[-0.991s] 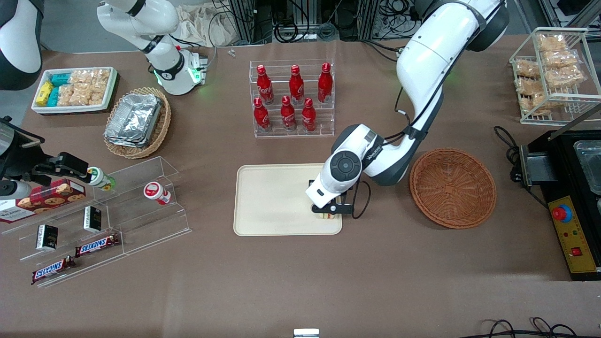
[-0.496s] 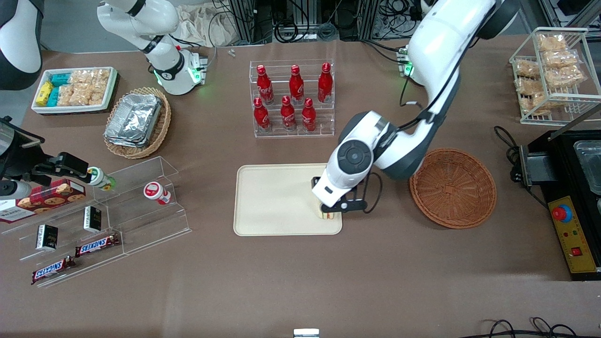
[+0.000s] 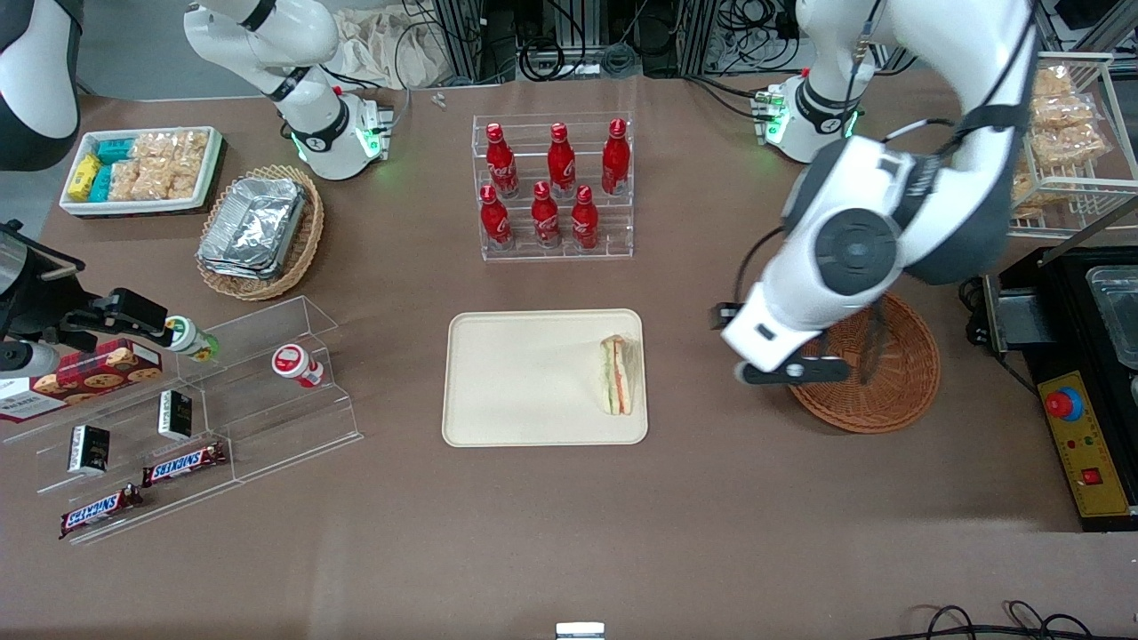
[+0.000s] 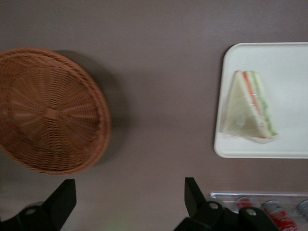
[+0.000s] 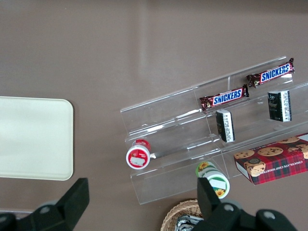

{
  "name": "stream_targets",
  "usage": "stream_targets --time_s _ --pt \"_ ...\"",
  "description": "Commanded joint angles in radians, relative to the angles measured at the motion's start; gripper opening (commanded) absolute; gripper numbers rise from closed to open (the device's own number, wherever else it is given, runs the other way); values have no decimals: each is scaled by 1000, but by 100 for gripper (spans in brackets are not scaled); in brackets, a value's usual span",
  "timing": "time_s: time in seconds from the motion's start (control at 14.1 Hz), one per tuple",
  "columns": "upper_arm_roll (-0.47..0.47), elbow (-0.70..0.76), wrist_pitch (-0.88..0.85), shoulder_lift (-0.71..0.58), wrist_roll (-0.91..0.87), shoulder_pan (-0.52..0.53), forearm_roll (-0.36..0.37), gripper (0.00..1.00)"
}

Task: Place sandwich from basket to tray

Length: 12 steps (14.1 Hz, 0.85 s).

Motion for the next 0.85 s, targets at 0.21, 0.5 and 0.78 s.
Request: stream_targets --time_s 0.21,0.5,0.78 --pt "-9 -60 -76 -143 232 219 20 100" --pt "-9 -41 -102 -175 320 316 21 100" --pt "38 -37 -133 -186 303 318 18 100"
